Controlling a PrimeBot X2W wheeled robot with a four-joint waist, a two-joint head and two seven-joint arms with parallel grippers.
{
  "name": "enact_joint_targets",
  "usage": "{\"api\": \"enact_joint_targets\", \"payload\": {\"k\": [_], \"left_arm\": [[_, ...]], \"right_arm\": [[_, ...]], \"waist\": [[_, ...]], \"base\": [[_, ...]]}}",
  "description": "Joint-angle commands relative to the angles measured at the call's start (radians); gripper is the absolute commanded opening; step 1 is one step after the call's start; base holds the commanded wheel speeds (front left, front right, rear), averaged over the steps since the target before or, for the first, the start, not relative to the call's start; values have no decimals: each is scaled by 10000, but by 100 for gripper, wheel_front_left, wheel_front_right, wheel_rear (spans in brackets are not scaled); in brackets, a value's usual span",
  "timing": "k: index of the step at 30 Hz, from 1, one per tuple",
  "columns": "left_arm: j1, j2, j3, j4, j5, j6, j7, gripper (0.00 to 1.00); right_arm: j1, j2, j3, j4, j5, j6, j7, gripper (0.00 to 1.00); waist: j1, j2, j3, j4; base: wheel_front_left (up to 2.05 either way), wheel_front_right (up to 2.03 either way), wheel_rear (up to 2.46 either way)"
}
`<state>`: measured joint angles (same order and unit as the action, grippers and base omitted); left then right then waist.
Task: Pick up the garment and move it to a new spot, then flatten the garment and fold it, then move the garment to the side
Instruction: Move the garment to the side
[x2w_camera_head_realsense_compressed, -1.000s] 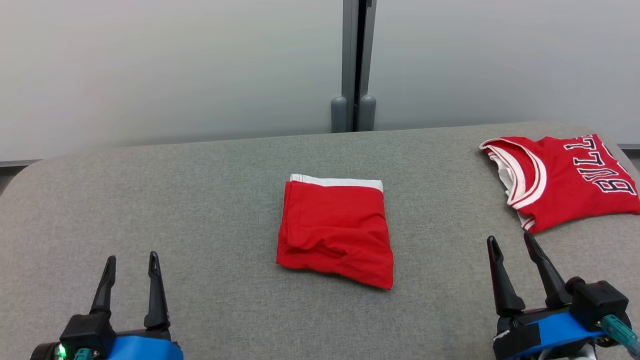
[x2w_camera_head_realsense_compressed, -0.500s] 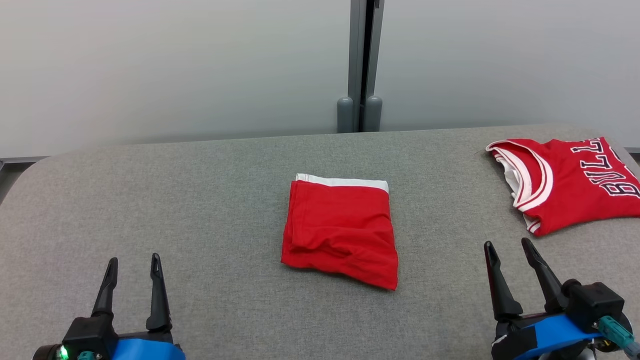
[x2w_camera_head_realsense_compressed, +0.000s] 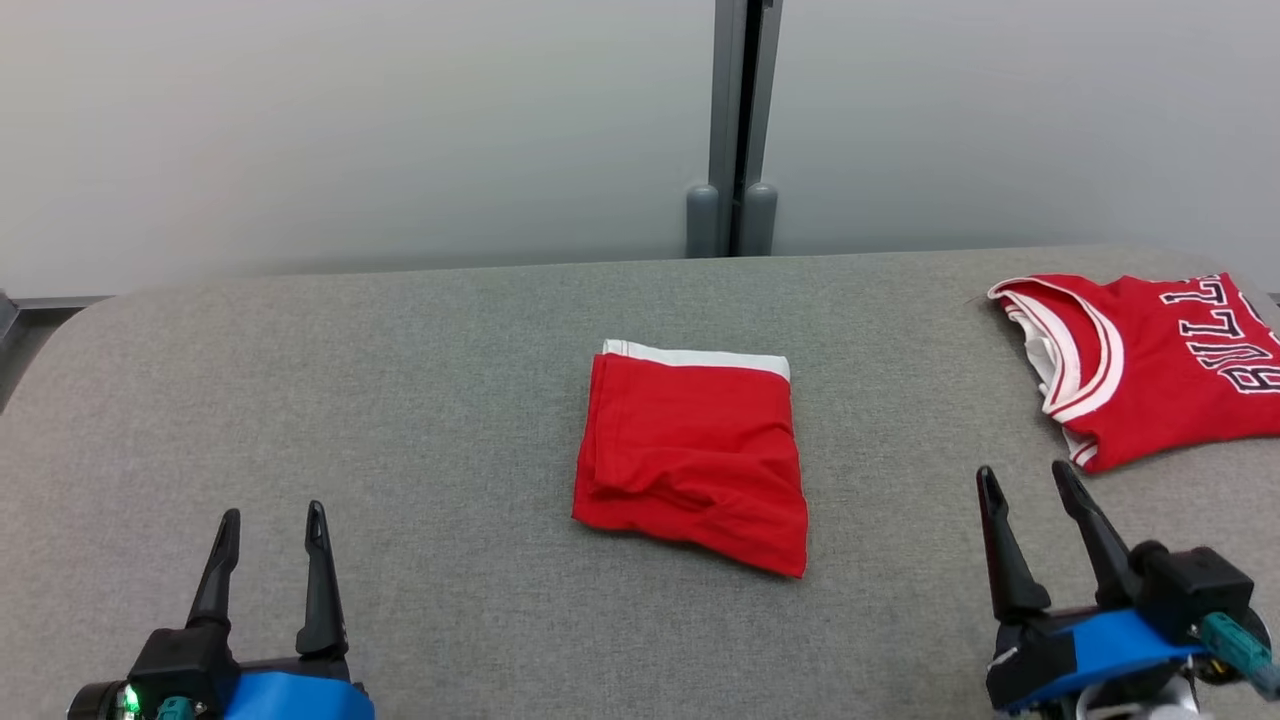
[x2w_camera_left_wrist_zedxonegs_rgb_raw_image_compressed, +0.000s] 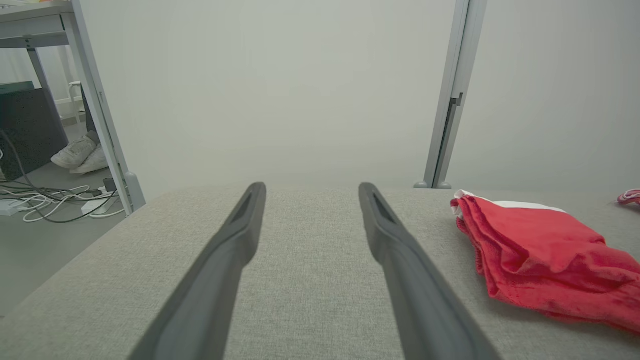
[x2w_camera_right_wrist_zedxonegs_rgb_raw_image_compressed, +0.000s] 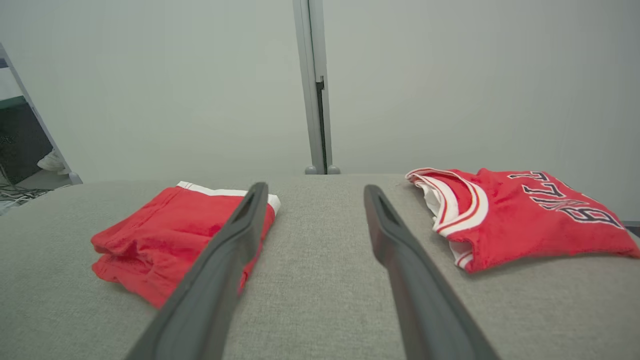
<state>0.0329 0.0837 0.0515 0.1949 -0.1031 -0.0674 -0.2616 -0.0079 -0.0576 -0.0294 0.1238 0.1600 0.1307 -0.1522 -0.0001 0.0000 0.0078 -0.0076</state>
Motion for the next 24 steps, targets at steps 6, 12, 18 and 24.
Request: {"api": "enact_joint_targets", "payload": {"k": [6, 12, 18, 24], "left_arm": [[-555, 60, -119, 26, -83, -76, -47, 100], [-863, -24, -192, 103, -168, -86, -47, 100], [-1145, -109, -287, 169, -252, -118, -47, 100], [-1392, -166, -439, 242, -253, -187, -47, 100]], "right_arm": [[-1765, -140, 418, 383, -187, 1, -26, 100], [-3609, -283, 835, 1614, -223, 1, 188, 100], [-4765, -432, 838, 3585, -370, 1, 542, 100], [-5354, -468, 765, 5632, -427, 1, 538, 100]], "waist": [[1, 0, 491, 400], [1, 0, 960, 808], [1, 0, 1366, 1291], [1, 0, 1743, 1691]], "base": [[0, 0, 0], [0, 0, 0], [0, 0, 0], [0, 0, 0]]}}
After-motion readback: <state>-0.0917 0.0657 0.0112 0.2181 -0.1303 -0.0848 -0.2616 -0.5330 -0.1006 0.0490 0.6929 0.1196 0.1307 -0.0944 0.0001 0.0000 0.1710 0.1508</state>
